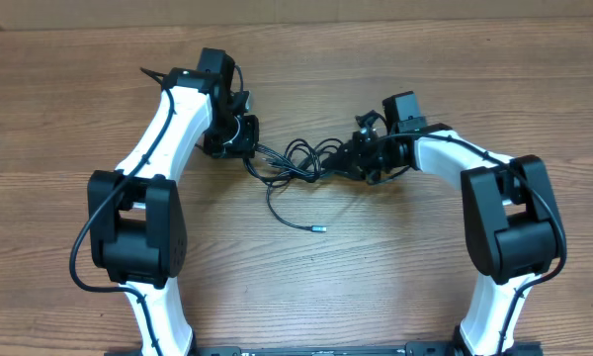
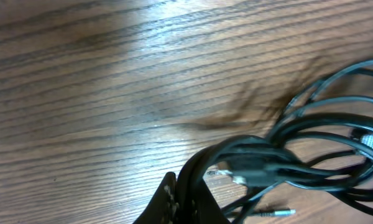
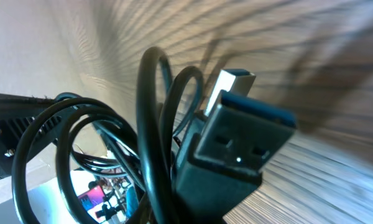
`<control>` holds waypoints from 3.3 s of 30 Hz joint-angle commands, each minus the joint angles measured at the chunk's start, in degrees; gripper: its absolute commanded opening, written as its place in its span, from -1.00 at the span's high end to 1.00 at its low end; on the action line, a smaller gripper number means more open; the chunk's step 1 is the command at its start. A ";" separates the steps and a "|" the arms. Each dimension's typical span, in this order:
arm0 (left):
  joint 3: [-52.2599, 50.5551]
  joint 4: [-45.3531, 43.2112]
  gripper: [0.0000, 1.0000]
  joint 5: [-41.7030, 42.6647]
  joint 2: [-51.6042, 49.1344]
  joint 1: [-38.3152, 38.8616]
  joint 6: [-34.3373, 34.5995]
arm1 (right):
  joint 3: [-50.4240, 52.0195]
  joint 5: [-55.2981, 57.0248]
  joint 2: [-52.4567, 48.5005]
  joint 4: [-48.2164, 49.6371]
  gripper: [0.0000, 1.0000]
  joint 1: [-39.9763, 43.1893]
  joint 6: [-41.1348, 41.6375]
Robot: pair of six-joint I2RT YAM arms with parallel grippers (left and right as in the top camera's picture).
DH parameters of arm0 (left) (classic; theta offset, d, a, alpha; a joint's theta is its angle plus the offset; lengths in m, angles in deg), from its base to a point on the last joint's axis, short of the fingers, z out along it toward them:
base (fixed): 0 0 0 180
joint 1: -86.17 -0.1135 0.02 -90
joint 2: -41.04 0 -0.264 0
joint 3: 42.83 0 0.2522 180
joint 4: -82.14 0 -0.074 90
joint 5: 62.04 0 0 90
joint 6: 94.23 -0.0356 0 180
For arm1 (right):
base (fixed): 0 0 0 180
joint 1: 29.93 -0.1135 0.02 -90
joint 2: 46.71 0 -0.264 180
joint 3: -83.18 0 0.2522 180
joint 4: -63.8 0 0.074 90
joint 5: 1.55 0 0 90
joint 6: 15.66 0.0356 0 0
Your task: Untangle cables
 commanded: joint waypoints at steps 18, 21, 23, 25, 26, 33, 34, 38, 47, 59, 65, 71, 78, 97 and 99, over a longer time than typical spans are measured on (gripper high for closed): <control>-4.15 -7.02 0.17 -11.58 0.04 -3.15 2.64 | 0.44 12.41 -0.33 -8.74 0.93 5.90 -3.54; -2.29 -4.76 -0.23 -4.35 0.04 -3.15 -0.76 | 0.44 12.44 -0.33 -9.01 0.93 5.46 -3.52; 0.22 -1.79 -0.27 -3.54 0.09 -3.15 -0.92 | 0.44 12.48 -0.33 -8.98 0.93 5.46 -3.26; 3.26 1.53 -0.28 -1.14 0.09 -3.02 -1.09 | 0.44 12.46 -0.33 -8.94 0.93 5.46 -3.06; 4.90 3.19 -0.27 0.92 0.09 -2.86 -1.57 | 0.44 12.48 -0.33 -8.92 0.93 5.46 -3.06; 9.53 7.21 -0.21 8.66 0.09 1.25 -3.04 | 0.44 12.48 -0.33 -8.94 0.92 5.46 -2.84; 9.44 7.34 -0.12 8.72 0.09 2.34 -3.06 | 0.44 12.48 -0.33 -8.94 0.93 5.46 -2.84; 9.44 7.26 0.17 9.81 0.09 6.97 -3.04 | 0.44 12.48 -0.33 -8.94 0.93 5.46 -2.86; 9.60 5.95 0.37 10.27 0.09 13.53 4.07 | 0.44 12.50 -0.33 -8.92 0.93 5.46 -2.86; 20.11 5.33 0.08 1.51 0.09 15.12 23.67 | 0.44 12.48 -0.33 -8.35 0.92 5.46 -2.84; 16.74 3.26 -0.26 1.64 -0.04 17.92 26.27 | 0.44 12.48 -0.33 -8.52 0.93 5.46 -2.86; 9.73 -0.35 -0.26 1.64 -0.04 21.09 31.01 | 0.44 12.50 -0.33 -8.31 0.93 5.46 -2.86; 7.98 -3.76 -0.27 1.14 -0.42 22.51 35.39 | 0.44 12.46 -0.33 -8.37 0.93 5.46 -2.86; 13.51 -8.28 -0.53 -6.45 -0.44 22.36 38.95 | 0.44 12.50 -0.33 -8.02 0.93 5.46 -2.86; 13.57 -7.93 -0.57 -5.97 -0.44 22.93 38.97 | 0.44 12.50 -0.33 -7.87 0.93 5.46 -2.89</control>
